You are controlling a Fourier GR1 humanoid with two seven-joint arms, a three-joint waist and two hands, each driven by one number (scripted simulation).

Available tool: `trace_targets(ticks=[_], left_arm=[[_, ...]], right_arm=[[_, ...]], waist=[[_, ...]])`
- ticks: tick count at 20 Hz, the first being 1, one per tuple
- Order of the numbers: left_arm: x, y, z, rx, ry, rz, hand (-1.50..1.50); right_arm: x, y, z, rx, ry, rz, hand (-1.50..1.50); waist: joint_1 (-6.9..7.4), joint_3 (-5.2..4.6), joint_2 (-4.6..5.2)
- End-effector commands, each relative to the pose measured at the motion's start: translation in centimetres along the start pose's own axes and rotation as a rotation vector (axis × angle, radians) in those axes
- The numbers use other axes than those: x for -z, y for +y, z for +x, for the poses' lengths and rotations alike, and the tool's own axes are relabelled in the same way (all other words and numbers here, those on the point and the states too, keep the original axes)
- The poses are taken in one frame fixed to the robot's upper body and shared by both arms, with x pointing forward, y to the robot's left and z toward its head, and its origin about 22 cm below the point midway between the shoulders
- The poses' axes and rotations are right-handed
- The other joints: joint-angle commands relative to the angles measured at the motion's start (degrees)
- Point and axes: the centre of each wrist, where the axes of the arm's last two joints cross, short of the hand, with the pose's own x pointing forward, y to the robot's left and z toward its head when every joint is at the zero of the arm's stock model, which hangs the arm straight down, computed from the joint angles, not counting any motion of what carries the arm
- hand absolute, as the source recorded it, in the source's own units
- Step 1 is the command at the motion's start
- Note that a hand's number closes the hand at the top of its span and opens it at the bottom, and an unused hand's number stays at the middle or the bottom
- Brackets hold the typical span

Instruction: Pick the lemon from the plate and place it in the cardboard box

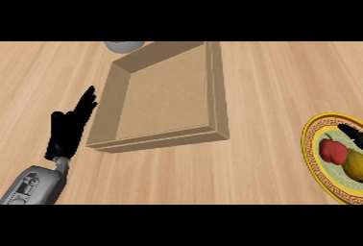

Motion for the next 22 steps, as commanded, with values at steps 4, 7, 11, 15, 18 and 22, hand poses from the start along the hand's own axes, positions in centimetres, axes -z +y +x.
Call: trace_targets(ticks=[4, 7, 11, 15, 18, 22], left_arm=[[-2.6, 0.9, -0.9, 0.079, -0.035, 0.087, 0.00], [-4.6, 0.6, -2.0, 0.069, -0.025, 0.105, 0.00], [-3.8, 1.2, -2.0, 0.075, -0.019, 0.101, 0.00], [-4.7, 0.9, -3.5, 0.084, -0.015, 0.097, 0.00], [-3.6, 0.0, -2.2, 0.086, -0.044, 0.109, 0.00], [-4.4, 0.9, -2.2, 0.076, -0.024, 0.089, 0.00]], right_arm=[[0.7, -5.4, -4.8, 0.158, 0.107, -0.388, -1.50], [0.4, -7.3, -5.6, -0.027, 0.124, -0.218, -1.50], [-0.3, -12.2, -3.3, -0.330, 0.234, -0.017, -1.50], [1.4, -13.9, 0.2, -0.478, 0.359, 0.207, -1.50], [2.2, -14.3, 0.9, -0.560, 0.456, 0.346, -1.50], [3.2, -12.0, 2.4, -0.618, 0.540, 0.540, -1.50]], waist=[[0.16, 0.02, -0.22], [-0.02, -0.09, -0.22], [-0.59, -0.21, -0.22], [-0.08, -0.35, -0.15], [0.37, -0.20, 0.13], [0.39, -0.23, -0.14]])
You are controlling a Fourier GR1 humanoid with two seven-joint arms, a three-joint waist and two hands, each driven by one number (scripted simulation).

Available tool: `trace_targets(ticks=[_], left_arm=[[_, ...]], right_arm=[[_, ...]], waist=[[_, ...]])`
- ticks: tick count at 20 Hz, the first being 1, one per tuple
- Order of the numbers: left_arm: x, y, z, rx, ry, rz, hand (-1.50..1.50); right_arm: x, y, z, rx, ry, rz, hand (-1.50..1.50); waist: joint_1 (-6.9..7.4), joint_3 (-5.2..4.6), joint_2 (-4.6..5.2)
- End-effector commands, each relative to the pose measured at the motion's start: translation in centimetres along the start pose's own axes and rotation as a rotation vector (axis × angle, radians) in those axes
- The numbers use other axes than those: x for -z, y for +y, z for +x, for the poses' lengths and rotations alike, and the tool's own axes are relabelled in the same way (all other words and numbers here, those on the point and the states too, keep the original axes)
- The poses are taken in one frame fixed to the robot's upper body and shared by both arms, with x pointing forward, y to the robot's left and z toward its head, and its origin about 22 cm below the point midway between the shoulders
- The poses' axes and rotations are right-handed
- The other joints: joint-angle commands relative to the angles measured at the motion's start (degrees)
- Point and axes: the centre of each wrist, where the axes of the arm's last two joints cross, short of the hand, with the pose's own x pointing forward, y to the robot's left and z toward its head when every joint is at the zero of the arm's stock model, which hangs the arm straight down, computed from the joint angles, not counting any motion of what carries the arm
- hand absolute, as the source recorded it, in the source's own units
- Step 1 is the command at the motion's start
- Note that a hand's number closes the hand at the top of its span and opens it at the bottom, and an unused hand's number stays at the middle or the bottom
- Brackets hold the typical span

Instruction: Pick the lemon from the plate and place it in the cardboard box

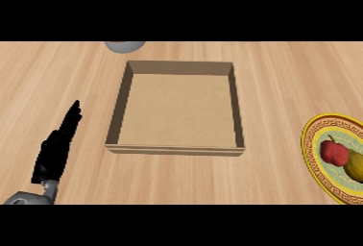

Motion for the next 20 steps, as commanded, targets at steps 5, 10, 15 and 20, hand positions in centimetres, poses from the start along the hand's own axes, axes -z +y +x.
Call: trace_targets(ticks=[5, 10, 15, 20], left_arm=[[-0.6, 0.3, 0.8, -0.010, -0.016, -0.007, 0.00], [-1.5, -0.2, 0.9, -0.001, 0.006, 0.010, 0.00], [-1.8, 0.2, 0.2, 0.000, 0.008, 0.013, 0.00], [-0.7, 0.9, 1.4, 0.007, 0.011, 0.014, 0.00]], right_arm=[[2.3, 2.3, 4.9, -0.115, 0.099, 0.209, -1.50], [2.9, 5.9, 3.3, -0.117, 0.163, 0.205, -1.50], [2.7, 5.0, 3.0, -0.138, 0.199, 0.199, -1.50], [3.7, 7.7, 3.7, -0.159, 0.234, 0.220, -1.50]], waist=[[-0.39, 0.05, -0.11], [-0.87, 0.08, -0.18], [-1.02, 0.07, -0.20], [-1.03, 0.08, -0.18]])
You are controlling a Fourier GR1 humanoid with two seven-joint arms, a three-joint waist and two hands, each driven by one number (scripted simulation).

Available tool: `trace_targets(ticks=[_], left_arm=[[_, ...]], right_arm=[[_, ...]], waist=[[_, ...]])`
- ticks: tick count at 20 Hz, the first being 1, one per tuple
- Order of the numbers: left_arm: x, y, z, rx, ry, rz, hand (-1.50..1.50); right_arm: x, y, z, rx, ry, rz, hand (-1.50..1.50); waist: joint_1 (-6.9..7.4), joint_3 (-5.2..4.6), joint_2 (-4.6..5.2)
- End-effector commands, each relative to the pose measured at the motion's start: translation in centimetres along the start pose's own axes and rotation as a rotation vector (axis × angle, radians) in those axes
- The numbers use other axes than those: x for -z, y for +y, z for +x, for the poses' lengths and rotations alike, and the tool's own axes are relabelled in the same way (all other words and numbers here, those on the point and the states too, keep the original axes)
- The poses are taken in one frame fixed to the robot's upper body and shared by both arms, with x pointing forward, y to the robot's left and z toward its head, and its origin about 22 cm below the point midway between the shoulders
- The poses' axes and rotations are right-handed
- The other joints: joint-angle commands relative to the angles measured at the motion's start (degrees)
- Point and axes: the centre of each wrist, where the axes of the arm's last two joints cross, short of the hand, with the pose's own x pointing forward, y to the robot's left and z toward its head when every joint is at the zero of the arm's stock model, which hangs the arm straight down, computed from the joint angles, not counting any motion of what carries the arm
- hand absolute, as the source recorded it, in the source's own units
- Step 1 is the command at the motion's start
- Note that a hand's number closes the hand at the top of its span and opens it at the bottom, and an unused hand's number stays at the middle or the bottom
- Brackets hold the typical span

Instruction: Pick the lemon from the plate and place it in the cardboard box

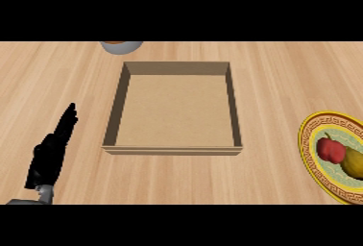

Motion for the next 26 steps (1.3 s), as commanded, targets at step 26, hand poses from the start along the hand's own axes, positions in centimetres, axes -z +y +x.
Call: trace_targets(ticks=[26], left_arm=[[1.2, 1.8, 1.4, 0.008, -0.001, 0.001, 0.00]], right_arm=[[3.2, 4.7, -2.1, 0.005, 0.026, -0.018, -1.50]], waist=[[0.03, 0.04, 0.02]])
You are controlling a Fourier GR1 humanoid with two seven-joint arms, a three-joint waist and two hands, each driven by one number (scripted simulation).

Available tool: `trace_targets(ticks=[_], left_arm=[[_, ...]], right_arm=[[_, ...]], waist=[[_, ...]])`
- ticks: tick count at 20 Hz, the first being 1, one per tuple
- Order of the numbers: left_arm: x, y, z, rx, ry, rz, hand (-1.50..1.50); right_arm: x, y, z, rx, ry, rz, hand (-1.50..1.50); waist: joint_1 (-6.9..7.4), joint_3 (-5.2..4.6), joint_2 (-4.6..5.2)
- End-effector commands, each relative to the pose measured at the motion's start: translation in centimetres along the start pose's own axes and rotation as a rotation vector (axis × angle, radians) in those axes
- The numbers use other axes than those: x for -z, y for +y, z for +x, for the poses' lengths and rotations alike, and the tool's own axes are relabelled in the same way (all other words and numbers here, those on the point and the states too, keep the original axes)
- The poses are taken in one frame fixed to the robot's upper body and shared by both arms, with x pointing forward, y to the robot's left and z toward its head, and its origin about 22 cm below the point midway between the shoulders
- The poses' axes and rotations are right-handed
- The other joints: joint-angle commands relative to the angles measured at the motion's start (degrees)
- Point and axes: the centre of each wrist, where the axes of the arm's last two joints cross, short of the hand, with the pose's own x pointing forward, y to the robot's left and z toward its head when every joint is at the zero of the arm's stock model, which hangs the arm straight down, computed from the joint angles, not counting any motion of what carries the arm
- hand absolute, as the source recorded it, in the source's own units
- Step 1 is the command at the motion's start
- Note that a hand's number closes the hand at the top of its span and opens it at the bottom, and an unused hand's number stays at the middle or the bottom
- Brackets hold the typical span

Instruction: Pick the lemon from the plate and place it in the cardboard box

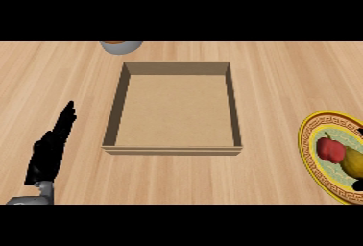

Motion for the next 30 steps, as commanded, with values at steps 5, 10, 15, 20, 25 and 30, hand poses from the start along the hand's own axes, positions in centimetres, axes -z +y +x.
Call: trace_targets(ticks=[5, 10, 15, 20, 25, 30], left_arm=[[-1.5, -0.5, 0.1, -0.001, 0.000, -0.011, 0.00], [-0.1, -0.1, 1.5, -0.009, -0.004, 0.001, 0.00], [-1.2, -1.1, -0.9, 0.004, -0.010, -0.008, 0.00], [-0.5, -0.6, 0.2, 0.002, -0.019, -0.021, 0.00], [0.4, -3.1, 2.0, -0.002, -0.087, -0.140, 0.00], [0.9, -3.7, 2.8, 0.006, -0.107, -0.141, 0.00]], right_arm=[[1.1, 0.5, -0.9, -0.037, -0.005, 0.023, -1.50], [0.5, 3.6, -0.6, 0.010, 0.001, 0.070, 1.50], [2.0, 3.3, -0.8, -0.101, -0.024, -0.101, 1.50], [2.0, 2.1, 4.9, -0.255, -0.195, -0.187, 1.50], [-0.6, 1.7, 16.3, -0.643, -0.729, -0.180, 1.50], [-0.5, 1.1, 20.0, -0.816, -0.983, -0.177, 1.50]], waist=[[0.17, 0.02, 0.00], [-0.17, 0.00, -0.05], [0.28, 0.03, 0.07], [1.29, 0.03, 0.16], [11.69, 0.23, 2.08], [9.17, 0.37, 2.38]])
